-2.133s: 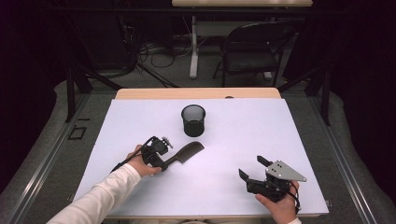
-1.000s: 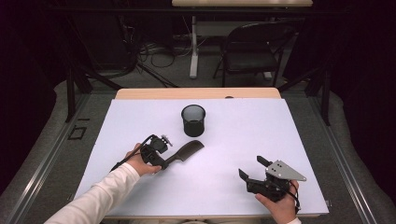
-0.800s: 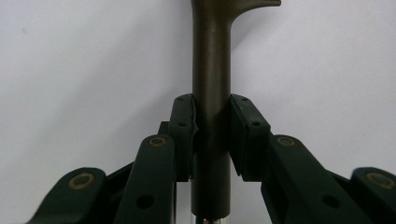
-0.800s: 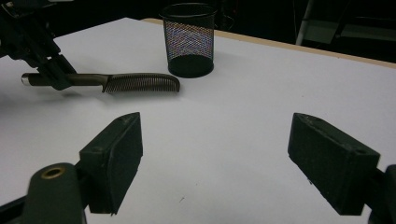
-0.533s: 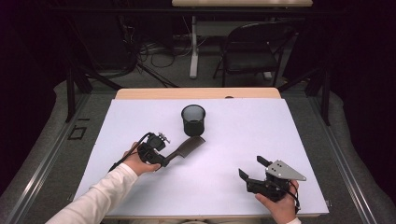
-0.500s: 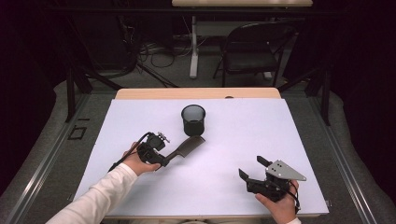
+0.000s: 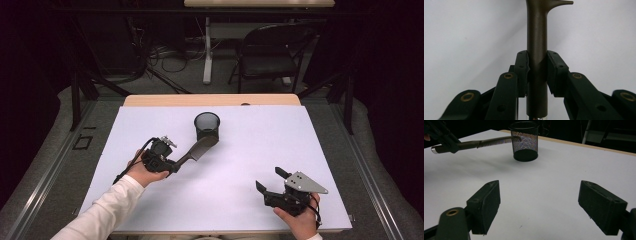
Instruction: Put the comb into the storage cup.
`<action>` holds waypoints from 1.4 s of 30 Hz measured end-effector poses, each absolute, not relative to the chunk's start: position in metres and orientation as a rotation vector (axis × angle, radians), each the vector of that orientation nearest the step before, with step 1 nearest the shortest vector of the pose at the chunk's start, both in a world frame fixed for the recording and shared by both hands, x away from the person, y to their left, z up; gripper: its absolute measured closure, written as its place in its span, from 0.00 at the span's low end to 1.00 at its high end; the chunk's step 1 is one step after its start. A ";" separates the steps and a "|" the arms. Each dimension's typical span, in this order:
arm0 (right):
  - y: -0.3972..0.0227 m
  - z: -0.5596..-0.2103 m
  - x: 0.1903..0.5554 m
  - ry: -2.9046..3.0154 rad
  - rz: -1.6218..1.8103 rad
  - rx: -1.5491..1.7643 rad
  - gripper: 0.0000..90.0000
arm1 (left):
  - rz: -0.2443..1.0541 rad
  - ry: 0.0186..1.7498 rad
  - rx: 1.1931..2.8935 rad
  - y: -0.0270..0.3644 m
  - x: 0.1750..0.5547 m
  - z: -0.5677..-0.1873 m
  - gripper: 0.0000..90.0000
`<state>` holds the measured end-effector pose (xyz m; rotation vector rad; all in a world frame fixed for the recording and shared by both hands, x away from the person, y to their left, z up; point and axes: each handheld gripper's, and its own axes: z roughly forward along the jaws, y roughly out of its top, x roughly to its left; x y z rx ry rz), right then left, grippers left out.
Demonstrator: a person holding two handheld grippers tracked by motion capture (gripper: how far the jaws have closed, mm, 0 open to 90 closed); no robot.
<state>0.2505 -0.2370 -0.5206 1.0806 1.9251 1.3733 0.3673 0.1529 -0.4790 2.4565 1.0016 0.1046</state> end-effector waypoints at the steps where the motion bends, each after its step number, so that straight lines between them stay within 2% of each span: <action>1: -0.237 -0.521 0.250 1.925 1.375 1.082 0.20 | 0.109 1.002 2.446 0.153 0.367 -0.478 0.81; 20: -0.237 -0.521 0.250 1.928 1.369 1.077 0.20 | 0.157 0.931 2.385 0.150 0.352 -0.464 0.81; 32: -0.237 -0.522 0.251 1.920 1.366 1.084 0.20 | 0.283 0.899 2.244 0.148 0.348 -0.456 0.80; 42: -0.232 -0.524 0.256 1.951 1.353 1.122 0.19 | 0.329 0.893 2.125 0.143 0.346 -0.454 0.81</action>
